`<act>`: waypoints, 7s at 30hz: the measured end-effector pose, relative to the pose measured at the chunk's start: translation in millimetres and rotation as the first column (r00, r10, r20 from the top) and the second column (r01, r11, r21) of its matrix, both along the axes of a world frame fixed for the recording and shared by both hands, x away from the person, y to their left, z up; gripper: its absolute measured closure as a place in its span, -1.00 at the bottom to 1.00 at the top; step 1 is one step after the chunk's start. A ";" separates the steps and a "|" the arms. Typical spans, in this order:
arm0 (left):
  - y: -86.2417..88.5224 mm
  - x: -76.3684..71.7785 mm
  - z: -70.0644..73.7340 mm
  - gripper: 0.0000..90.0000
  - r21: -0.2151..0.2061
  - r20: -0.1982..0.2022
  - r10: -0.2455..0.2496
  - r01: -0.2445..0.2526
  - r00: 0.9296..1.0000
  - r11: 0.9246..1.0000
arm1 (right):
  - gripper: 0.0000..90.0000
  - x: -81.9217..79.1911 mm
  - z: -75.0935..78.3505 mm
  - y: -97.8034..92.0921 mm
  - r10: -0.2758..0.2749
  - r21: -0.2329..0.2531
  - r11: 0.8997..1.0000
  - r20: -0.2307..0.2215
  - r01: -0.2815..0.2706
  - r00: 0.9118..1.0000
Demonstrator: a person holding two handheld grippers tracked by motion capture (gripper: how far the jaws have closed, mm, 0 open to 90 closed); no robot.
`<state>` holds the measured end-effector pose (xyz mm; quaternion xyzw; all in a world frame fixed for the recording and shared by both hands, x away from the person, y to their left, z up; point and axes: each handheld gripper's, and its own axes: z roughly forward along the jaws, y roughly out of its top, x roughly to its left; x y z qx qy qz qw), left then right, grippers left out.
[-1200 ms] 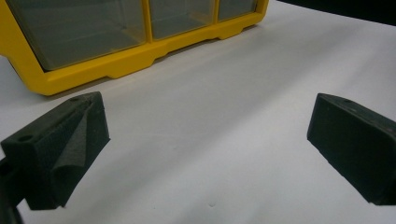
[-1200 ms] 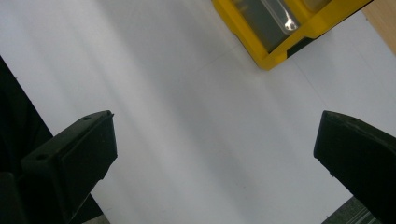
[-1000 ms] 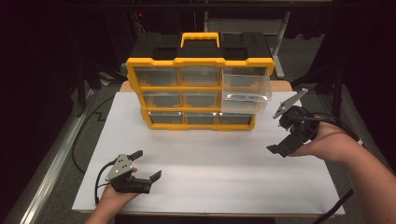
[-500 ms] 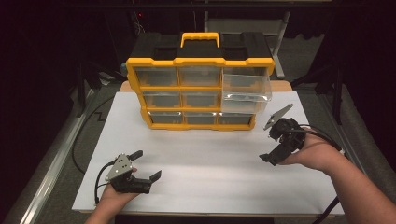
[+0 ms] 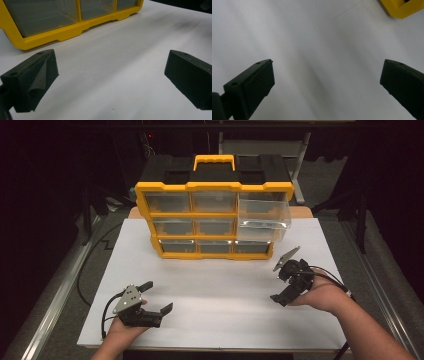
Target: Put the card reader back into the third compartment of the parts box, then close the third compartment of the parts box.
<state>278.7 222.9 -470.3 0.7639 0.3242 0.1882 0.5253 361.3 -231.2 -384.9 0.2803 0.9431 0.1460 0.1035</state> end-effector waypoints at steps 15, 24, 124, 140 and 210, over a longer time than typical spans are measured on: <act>-0.4 0.3 -0.4 -1.00 0.001 -0.001 -0.001 0.001 1.000 1.000 | -0.99 -3.3 -46.1 3.5 -0.032 0.061 0.998 0.041 0.029 0.999; 1.2 1.2 -0.1 -1.00 -0.009 -0.009 0.008 -0.008 1.000 1.000 | -0.99 -8.4 -58.7 0.1 -0.112 0.263 0.962 0.121 0.077 0.986; 2.5 0.9 0.2 -1.00 -0.004 -0.001 0.043 -0.043 0.999 0.999 | 0.90 -63.5 -63.8 -25.2 -0.367 0.634 0.772 0.379 0.051 0.849; 1.0 0.4 0.7 -1.00 -0.006 0.001 0.039 -0.039 0.999 0.999 | 1.00 -61.9 -62.8 -11.8 -0.334 0.640 0.768 0.397 0.004 0.855; 2.2 -1.1 2.0 -1.00 -0.018 0.015 0.022 -0.022 1.000 1.000 | 1.00 -43.2 68.5 40.4 -0.356 0.676 0.708 0.591 -0.204 0.724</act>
